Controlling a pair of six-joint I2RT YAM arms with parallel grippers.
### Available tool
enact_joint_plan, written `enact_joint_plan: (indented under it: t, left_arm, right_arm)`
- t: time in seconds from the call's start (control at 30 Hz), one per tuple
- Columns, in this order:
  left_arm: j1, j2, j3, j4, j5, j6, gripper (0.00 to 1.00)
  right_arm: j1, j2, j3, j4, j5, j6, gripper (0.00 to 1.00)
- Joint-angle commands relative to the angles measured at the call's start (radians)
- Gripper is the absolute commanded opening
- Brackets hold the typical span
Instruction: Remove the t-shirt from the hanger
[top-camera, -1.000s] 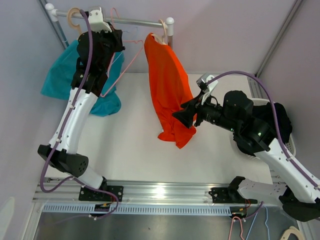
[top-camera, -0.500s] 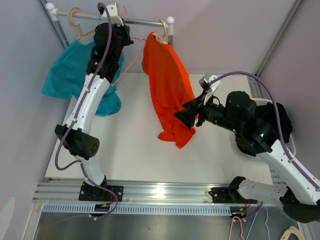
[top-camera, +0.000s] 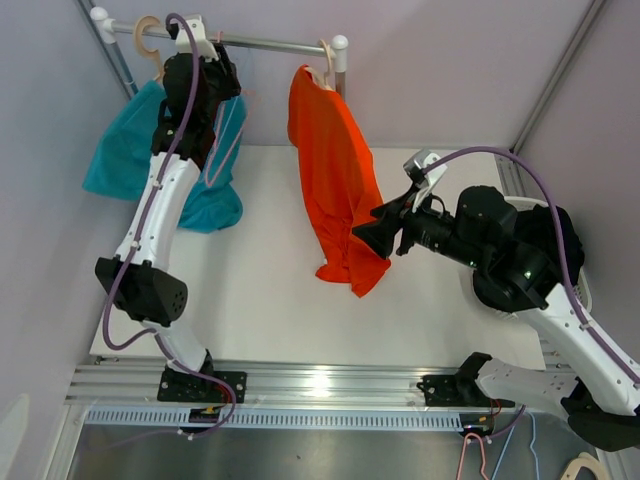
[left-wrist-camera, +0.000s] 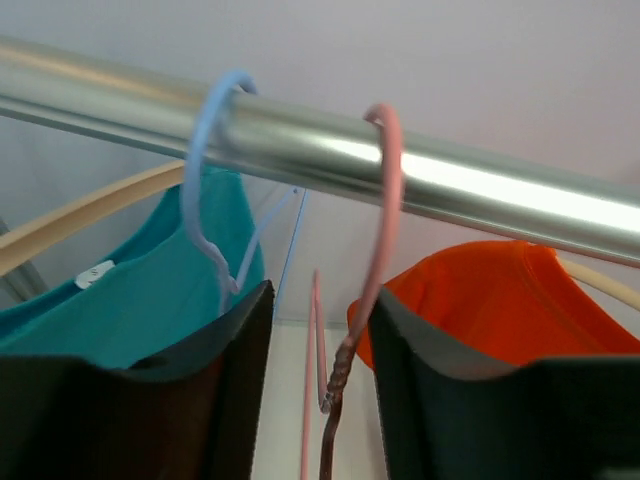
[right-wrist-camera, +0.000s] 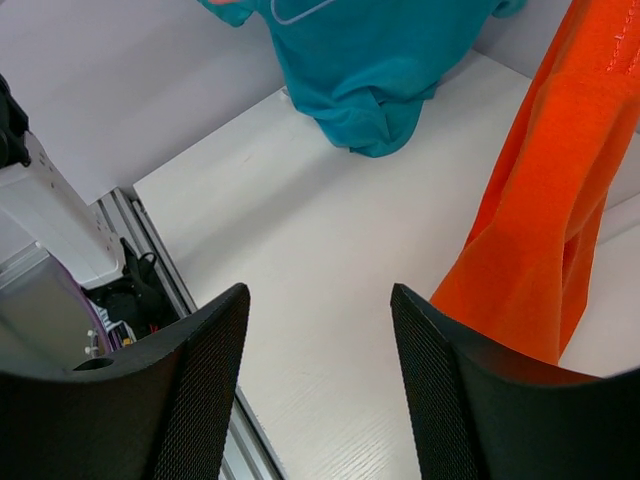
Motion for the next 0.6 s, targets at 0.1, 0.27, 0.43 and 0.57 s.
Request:
enact_joint_plan:
  t: [0.1, 0.27, 0.43, 0.57]
  left_arm:
    - [0.013, -0.103, -0.028, 0.008, 0.121, -0.001, 0.81]
    - [0.01, -0.23, -0.166, 0.051, 0.163, -0.021, 0.86]
    - [0.012, -0.355, -0.271, 0.022, 0.193, 0.0, 0.98]
    - [0.048, -0.435, -0.289, -0.018, 0.097, 0.038, 0.99]
  right_arm:
    - [-0.01, 0.01, -0.002, 0.051, -0.036, 0.014, 0.64]
    - [-0.014, 0.02, -0.017, 0.075, -0.049, 0.023, 0.64]
    - [-0.019, 0.051, -0.022, 0.106, -0.085, 0.024, 0.65]
    - [-0.024, 0.074, -0.021, 0.12, -0.12, 0.024, 0.65]
